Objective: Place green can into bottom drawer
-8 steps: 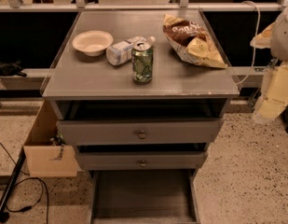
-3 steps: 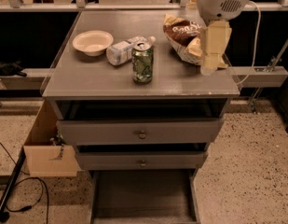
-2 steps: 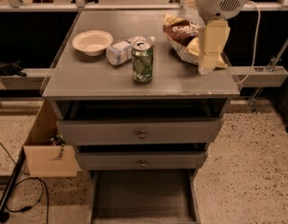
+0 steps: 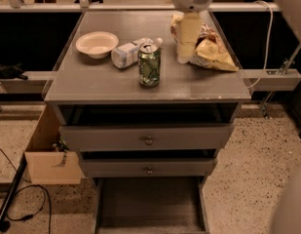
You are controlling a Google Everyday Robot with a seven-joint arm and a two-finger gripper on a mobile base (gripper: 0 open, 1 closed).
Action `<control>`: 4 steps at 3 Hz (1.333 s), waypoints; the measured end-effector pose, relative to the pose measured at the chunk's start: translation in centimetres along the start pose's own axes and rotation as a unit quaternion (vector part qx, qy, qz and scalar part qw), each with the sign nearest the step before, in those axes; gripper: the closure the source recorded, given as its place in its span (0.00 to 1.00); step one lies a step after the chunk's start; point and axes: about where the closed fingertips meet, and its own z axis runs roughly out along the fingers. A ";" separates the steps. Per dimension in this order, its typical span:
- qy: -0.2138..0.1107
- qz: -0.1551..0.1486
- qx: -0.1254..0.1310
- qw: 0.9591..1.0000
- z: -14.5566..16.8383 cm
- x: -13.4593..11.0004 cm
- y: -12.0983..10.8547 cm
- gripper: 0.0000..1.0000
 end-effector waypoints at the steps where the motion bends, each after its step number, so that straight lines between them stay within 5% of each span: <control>1: -0.025 -0.027 -0.006 0.999 3.1 -3.2 -4.0 0.00; 4: -0.022 -0.051 -0.051 0.997 7.7 -5.4 -2.3 0.00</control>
Offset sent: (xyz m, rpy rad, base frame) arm 0.0386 0.0854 -0.0453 -0.0212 0.0907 0.1421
